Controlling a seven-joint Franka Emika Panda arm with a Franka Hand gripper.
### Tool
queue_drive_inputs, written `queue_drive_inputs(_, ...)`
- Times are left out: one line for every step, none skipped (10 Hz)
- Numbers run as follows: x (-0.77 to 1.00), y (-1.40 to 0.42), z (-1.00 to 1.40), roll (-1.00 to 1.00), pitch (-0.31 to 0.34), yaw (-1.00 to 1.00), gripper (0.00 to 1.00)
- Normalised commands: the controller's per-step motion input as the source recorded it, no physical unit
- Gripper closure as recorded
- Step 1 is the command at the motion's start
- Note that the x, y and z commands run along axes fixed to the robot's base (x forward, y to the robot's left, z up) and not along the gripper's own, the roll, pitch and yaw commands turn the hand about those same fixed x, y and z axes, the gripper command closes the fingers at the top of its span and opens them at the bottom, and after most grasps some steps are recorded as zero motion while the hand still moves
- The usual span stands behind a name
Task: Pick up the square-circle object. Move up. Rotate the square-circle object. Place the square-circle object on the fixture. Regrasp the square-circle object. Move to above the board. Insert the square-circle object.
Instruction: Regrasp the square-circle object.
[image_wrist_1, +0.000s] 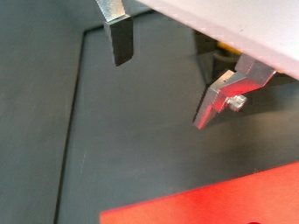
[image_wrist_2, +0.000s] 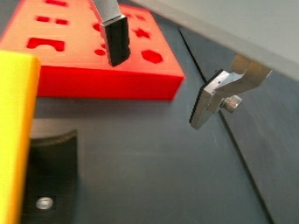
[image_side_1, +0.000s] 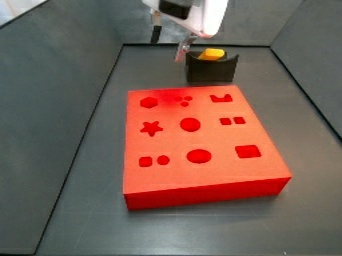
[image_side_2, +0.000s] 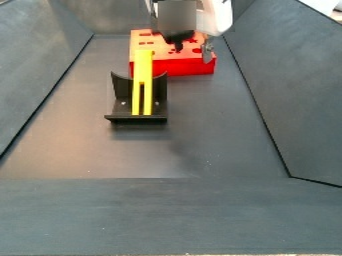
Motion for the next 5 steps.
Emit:
queue_drive_inputs(-0.05, -0.01, 0.0, 0.71, -0.302, -1.0, 0.0)
queue_drive_inputs(-0.04, -0.01, 0.0, 0.7, -0.311, -1.0, 0.0)
queue_drive_inputs(-0.04, -0.01, 0.01, 0.69, -0.313, -1.0, 0.0)
queue_drive_inputs(-0.04, -0.01, 0.0, 0.68, -0.307, -1.0, 0.0)
queue_drive_inputs(-0.04, -0.01, 0.0, 0.67, -0.295, -1.0, 0.0)
